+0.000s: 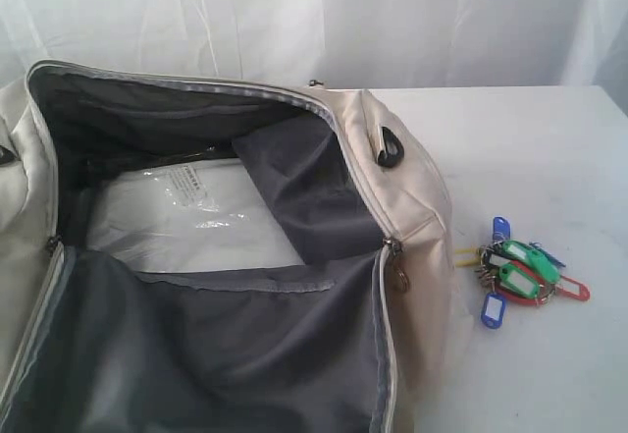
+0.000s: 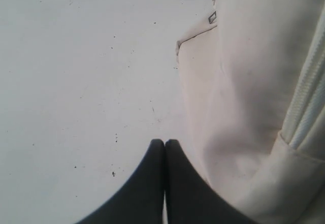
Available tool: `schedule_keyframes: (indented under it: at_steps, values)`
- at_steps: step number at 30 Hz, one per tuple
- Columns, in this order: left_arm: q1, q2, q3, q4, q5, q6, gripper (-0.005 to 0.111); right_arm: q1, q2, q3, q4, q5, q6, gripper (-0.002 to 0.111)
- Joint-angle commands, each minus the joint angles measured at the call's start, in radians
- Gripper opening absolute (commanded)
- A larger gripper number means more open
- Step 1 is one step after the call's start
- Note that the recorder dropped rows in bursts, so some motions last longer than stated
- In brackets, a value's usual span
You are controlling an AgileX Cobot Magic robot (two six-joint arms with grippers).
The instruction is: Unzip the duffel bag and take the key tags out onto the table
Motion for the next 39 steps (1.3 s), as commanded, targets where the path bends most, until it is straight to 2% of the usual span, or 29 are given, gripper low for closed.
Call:
schedule_keyframes:
  at_steps: [1,12,23,27,35,39]
  values:
    - [-0.004,-0.005,0.006,-0.007,0.025,0.0,0.0,-0.078,-0.005,0.004,-0.006,-0.002,0.001,0.001]
    - [-0.004,-0.005,0.006,-0.005,0.025,0.0,0.0,-0.095,-0.005,0.004,-0.006,0.023,0.001,0.001]
    - [-0.004,-0.005,0.006,-0.005,0.025,0.0,0.0,-0.21,-0.005,0.027,-0.006,0.54,-0.002,0.001]
    - [-0.004,-0.005,0.006,-0.005,0.025,0.0,0.0,-0.288,-0.005,0.07,-0.006,0.581,0.018,0.001]
    - [-0.004,-0.005,0.006,-0.005,0.025,0.0,0.0,-0.529,-0.005,0.187,-0.006,0.59,0.155,0.001]
    - [-0.004,-0.005,0.006,-0.005,0.025,0.0,0.0,-0.588,-0.005,0.232,-0.006,0.604,0.155,0.001]
